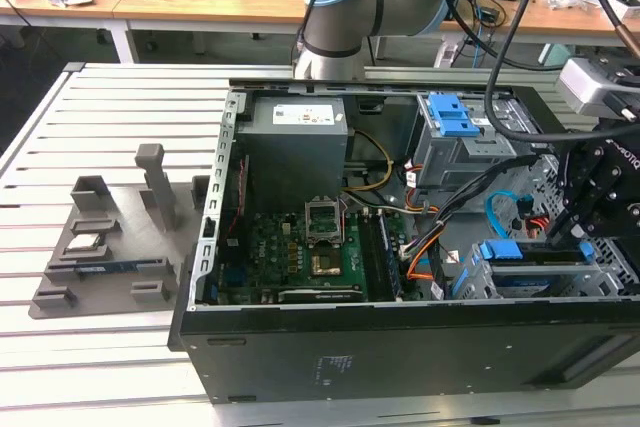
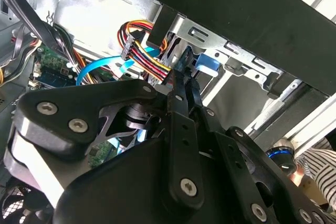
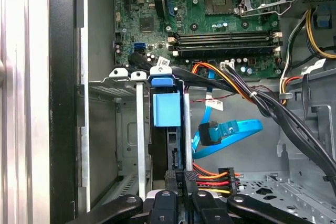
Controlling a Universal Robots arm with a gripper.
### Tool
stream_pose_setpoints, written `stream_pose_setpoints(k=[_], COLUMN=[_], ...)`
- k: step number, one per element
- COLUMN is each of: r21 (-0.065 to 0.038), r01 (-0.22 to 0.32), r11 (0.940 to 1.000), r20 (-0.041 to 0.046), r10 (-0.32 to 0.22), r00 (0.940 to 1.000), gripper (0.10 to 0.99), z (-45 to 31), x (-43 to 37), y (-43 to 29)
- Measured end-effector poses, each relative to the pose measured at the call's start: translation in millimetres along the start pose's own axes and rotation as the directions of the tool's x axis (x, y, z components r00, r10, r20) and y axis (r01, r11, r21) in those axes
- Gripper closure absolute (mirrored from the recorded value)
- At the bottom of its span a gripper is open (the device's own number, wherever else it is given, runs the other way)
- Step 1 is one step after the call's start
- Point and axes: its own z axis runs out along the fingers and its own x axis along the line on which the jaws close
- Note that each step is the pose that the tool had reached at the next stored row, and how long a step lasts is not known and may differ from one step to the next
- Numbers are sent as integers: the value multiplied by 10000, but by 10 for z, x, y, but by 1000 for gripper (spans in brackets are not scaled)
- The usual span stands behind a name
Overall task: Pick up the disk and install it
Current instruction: 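Insert the first disk wire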
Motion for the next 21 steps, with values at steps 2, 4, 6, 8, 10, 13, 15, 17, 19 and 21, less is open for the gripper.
stream_pose_setpoints(k=[2,4,6,8,10,13,15,17,19,21], r21=[0,1,-2,1,1,1,0,0,1,1], r01=[0,-1,0,-2,-2,-2,-1,-2,-2,-2], r11=[10000,10000,10000,10000,10000,10000,10000,10000,10000,10000], r20=[2,0,5,-11,-8,-9,-8,-8,-11,-8], r10=[0,1,0,2,2,2,1,2,2,2], r00=[10000,10000,10000,10000,10000,10000,10000,10000,10000,10000], gripper=[918,918,906,843,843,843,843,843,843,859], z=[5,5,11,-5,-97,-168,-203,-228,-243,-249], x=[0,0,-1,1,4,-5,-20,-32,-49,-68], y=[0,0,0,1,9,15,19,22,24,26])
